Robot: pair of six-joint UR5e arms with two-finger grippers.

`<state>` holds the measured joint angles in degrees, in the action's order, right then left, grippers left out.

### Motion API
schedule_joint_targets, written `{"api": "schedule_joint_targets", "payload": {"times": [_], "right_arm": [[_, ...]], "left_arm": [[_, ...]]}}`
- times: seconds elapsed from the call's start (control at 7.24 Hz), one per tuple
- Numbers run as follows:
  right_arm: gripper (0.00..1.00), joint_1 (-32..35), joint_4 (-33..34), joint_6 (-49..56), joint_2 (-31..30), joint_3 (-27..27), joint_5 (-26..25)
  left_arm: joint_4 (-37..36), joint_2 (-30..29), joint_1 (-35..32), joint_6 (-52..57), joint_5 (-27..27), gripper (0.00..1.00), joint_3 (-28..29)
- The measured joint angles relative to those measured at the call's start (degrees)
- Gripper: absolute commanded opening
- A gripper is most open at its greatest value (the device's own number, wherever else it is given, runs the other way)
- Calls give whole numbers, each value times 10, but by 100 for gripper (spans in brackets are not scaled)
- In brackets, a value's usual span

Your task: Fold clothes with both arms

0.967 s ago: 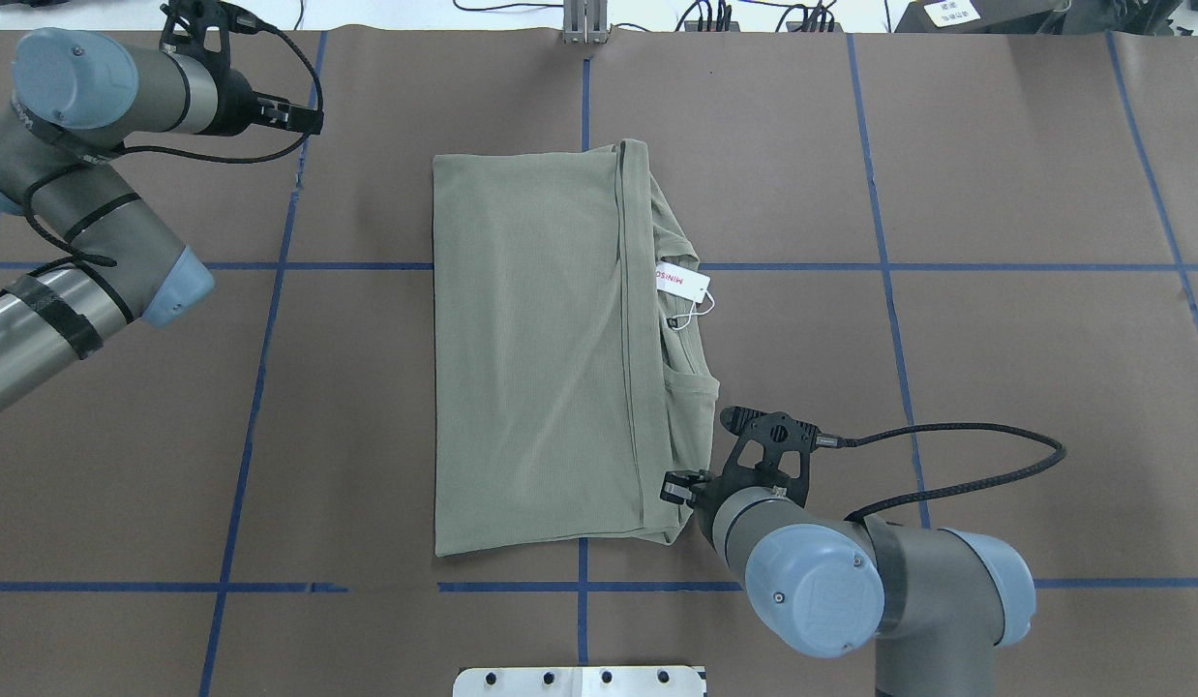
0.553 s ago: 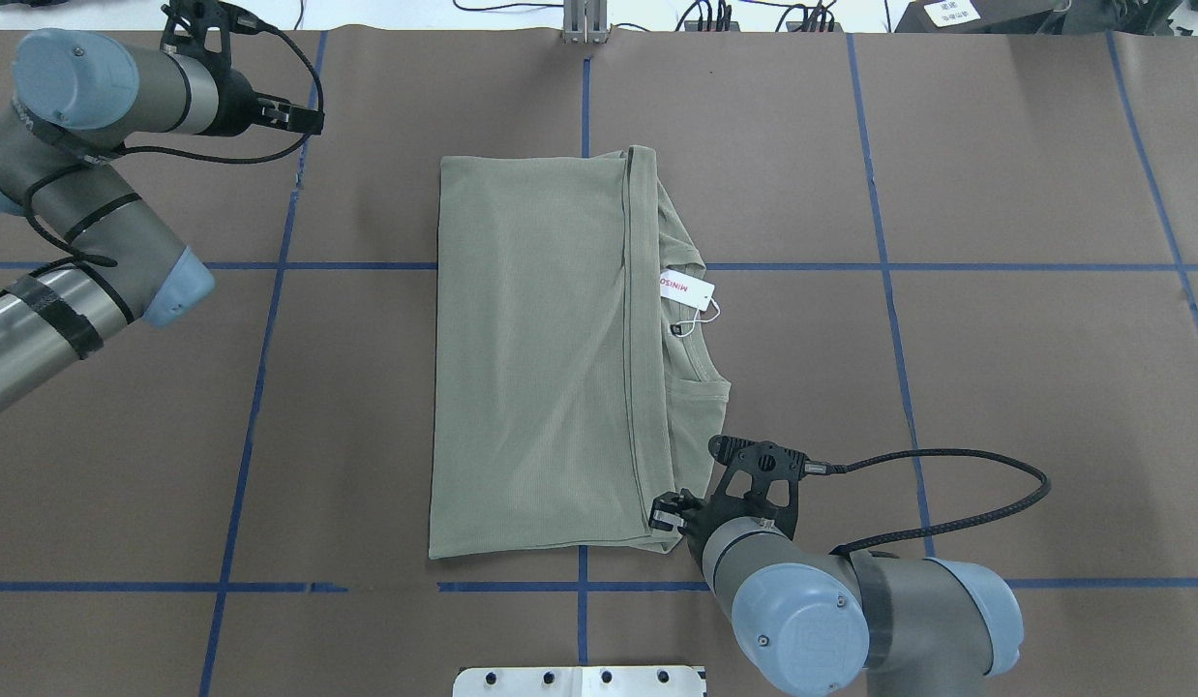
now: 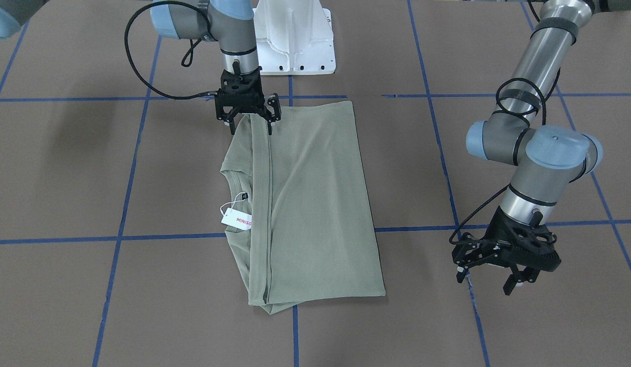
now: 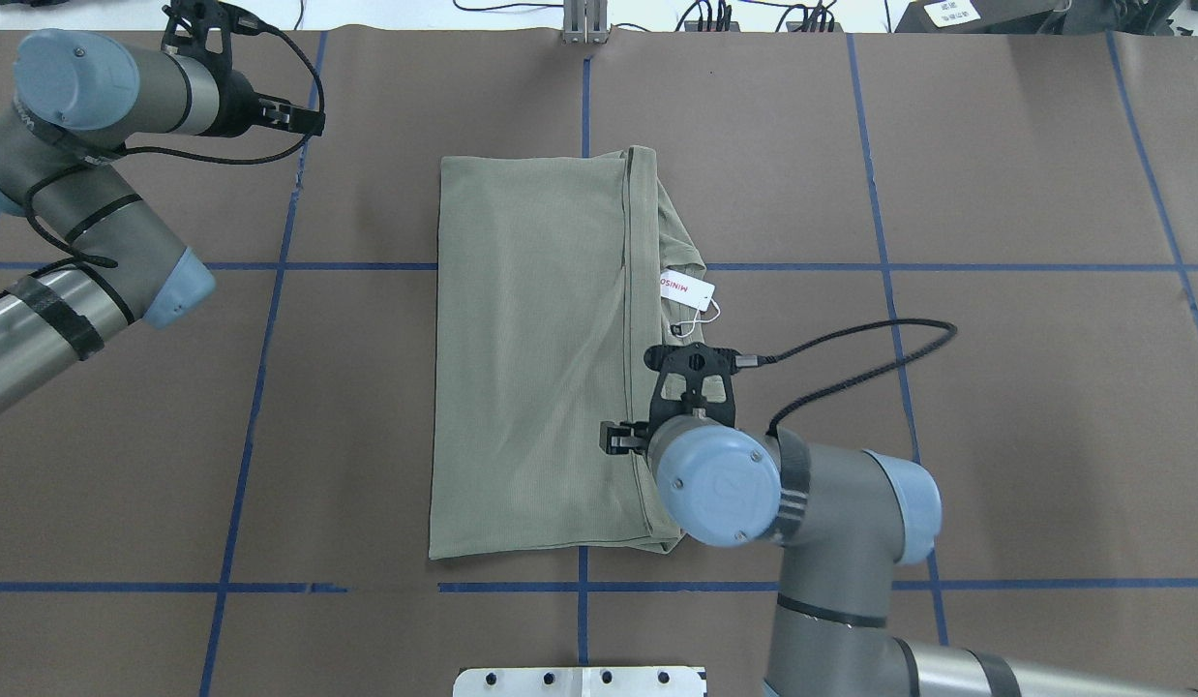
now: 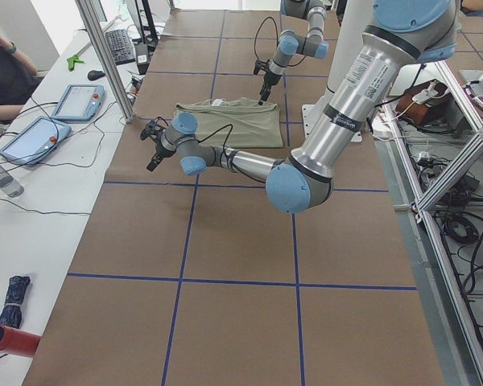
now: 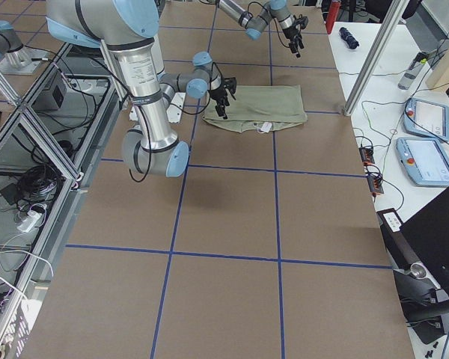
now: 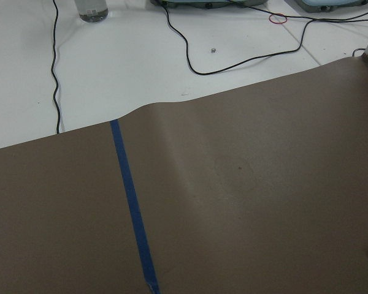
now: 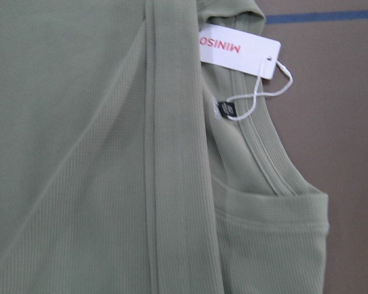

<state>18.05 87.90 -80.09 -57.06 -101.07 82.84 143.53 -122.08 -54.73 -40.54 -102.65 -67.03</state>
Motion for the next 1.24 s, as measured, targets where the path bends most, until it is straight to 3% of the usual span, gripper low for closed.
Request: {"api": "schedule_joint_targets", "payload": {"times": [0.28,0.55,1.24], "right_arm": [[92,49,23,50,87,109,48],[86,72,45,92,137,178,65],[75,80,74,138,158,215,70]], "left_arm": [[0,0,3,-2,0,100,0],[1,0,4,-4,1,100,0],[1,0,6,-4,0,100,1]]}}
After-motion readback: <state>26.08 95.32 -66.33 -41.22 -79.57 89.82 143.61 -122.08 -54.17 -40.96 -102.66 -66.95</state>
